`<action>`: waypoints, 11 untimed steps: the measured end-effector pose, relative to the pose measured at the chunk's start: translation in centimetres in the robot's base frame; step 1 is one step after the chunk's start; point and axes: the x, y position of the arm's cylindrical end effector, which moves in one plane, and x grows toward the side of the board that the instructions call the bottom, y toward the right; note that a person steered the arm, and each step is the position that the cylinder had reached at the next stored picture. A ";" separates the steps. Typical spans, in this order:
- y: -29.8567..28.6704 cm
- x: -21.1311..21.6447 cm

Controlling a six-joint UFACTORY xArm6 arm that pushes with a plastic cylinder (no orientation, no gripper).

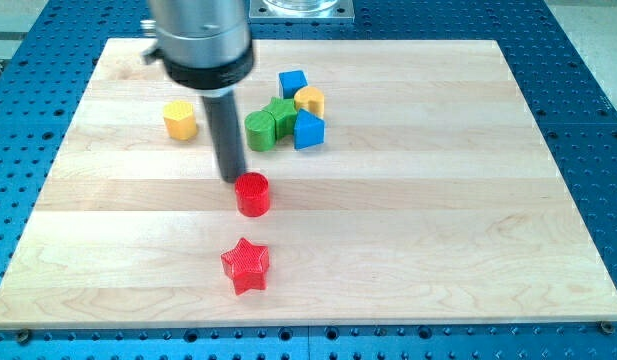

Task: Place the triangle towards the right center of the board

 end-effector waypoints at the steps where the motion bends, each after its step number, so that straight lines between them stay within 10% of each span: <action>1: 2.2 3.1; 2: 2.2 8.0; 6: -8.8 -4.7; 11: 15.8 -5.6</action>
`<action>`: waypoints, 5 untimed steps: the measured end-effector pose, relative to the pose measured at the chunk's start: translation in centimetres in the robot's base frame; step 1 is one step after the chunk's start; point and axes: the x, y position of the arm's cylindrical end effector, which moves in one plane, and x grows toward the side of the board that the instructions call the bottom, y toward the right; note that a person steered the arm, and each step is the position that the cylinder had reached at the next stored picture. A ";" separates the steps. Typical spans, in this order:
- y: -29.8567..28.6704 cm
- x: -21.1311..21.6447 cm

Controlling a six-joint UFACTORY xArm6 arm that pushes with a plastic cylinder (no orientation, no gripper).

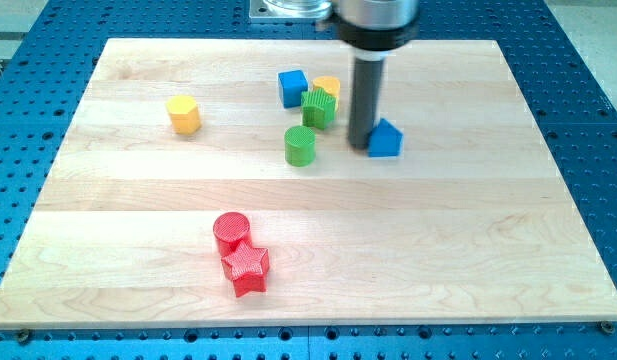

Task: Place the triangle towards the right center of the board

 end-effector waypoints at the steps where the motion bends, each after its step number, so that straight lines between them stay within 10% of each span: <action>1: 6.8 0.8; 5: 3.1 1.8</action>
